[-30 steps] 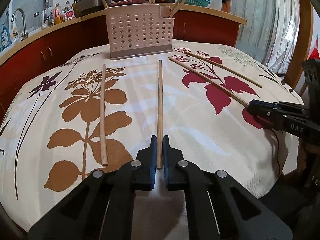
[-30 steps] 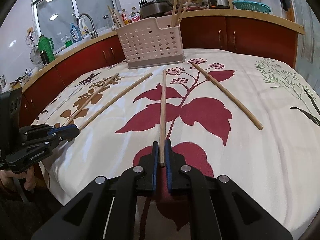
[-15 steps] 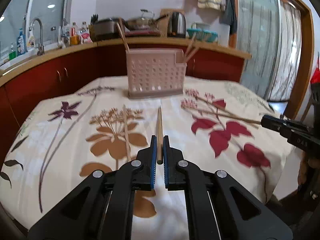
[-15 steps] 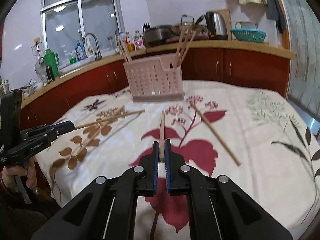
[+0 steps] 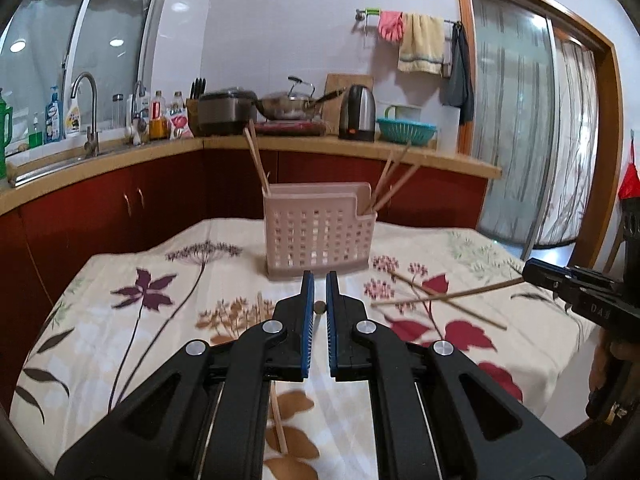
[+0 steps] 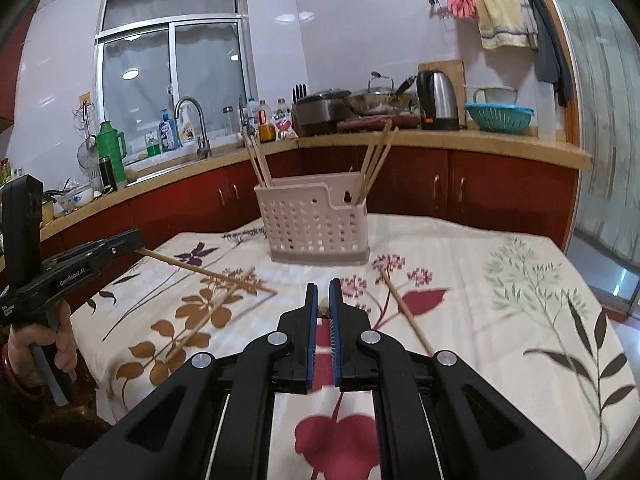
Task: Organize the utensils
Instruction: 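Lift both held chopsticks and carry them above the pink caddy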
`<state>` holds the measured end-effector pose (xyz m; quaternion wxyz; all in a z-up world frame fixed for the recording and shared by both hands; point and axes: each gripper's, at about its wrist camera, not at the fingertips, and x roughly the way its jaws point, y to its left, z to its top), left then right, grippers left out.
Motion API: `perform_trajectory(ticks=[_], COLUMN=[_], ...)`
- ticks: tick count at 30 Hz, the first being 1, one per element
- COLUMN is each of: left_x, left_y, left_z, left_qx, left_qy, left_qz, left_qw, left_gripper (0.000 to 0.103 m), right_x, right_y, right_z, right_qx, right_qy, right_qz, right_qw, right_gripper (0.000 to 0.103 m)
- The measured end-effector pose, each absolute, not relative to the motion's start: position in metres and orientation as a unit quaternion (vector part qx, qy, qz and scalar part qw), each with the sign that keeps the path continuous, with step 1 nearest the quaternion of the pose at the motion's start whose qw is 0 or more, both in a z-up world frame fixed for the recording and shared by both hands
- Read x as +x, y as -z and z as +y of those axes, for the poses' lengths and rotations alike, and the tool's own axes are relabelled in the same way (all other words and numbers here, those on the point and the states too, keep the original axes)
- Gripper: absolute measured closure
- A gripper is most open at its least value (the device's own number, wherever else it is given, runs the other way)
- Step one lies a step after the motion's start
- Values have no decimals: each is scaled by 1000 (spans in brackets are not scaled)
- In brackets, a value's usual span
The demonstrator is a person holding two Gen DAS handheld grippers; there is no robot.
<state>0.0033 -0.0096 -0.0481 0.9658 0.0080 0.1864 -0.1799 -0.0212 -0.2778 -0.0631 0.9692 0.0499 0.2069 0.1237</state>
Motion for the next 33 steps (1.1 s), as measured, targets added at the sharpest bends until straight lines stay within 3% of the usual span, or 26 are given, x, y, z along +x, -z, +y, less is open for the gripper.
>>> perform_trajectory(ticks=[33], left_x=[108], left_y=[2], left_z=[-30], left_qx=[19], left_qy=[186], left_qz=[125], left_qw=[974], left_gripper=[96], right_x=[96], right_y=[15], right_z=[-264], right_qx=[58], right_qy=[-142], right_qz=[143], right_qw=[978], right_gripper=[96])
